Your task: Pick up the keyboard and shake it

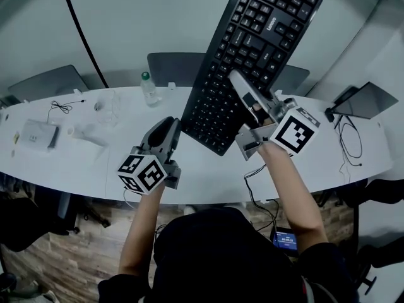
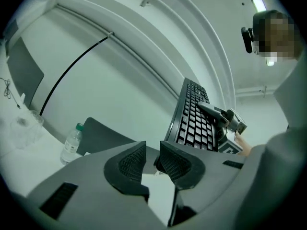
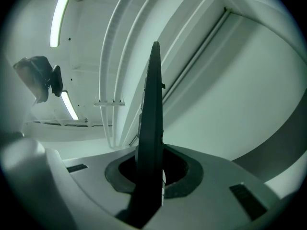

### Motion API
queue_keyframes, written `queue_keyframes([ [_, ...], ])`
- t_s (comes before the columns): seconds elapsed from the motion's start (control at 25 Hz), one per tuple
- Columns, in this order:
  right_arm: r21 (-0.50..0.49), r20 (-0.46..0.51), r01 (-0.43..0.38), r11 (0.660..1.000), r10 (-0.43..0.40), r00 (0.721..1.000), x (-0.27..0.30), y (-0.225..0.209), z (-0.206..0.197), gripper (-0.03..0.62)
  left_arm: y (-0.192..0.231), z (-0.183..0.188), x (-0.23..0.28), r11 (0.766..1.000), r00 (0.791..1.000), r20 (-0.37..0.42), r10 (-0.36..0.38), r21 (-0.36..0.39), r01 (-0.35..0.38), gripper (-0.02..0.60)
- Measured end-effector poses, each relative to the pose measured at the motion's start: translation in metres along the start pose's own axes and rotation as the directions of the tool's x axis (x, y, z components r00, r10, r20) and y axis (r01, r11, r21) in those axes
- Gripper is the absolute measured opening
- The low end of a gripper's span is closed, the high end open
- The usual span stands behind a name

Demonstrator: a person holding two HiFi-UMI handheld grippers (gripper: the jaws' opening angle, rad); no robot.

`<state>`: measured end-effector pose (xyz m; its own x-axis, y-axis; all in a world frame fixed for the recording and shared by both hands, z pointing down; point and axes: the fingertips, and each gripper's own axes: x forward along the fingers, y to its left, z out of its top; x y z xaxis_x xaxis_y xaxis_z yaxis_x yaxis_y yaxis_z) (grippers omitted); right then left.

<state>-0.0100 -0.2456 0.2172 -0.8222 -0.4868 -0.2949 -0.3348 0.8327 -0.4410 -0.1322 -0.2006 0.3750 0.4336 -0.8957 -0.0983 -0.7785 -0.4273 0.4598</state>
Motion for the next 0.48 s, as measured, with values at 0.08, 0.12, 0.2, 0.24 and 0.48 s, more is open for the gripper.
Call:
queue_keyframes([
  [0.08, -0.005, 0.014, 0.002, 1.0, -0.002, 1.0, -0.003, 0.0, 0.004, 0.086, -0.003, 0.0, 0.0, 0.999, 0.999, 0.027, -0.032, -0.036, 0.033, 0.169],
  [0.12, -0.01, 0.023, 0.002, 1.0, -0.001, 1.0, -0.005, 0.0, 0.007, 0.086, -0.006, -0.001, 0.0, 0.996, 0.998, 0.04, -0.058, -0.061, 0.06, 0.243],
  [0.2, 0.0, 0.043, -0.006, 1.0, 0.006, 0.999, -0.012, 0.001, 0.013, 0.086, -0.014, -0.005, -0.001, 0.989, 0.993, 0.065, -0.099, -0.107, 0.106, 0.279],
  [0.24, 0.012, 0.052, -0.011, 1.0, 0.011, 0.999, -0.014, 0.0, 0.014, 0.086, -0.018, -0.006, -0.001, 0.985, 0.991, 0.074, -0.111, -0.123, 0.12, 0.288],
  [0.48, 0.07, 0.098, -0.039, 0.997, 0.032, 0.995, -0.021, -0.004, 0.021, 0.086, -0.027, -0.001, -0.001, 0.943, 0.974, 0.162, -0.16, -0.267, 0.199, 0.294],
])
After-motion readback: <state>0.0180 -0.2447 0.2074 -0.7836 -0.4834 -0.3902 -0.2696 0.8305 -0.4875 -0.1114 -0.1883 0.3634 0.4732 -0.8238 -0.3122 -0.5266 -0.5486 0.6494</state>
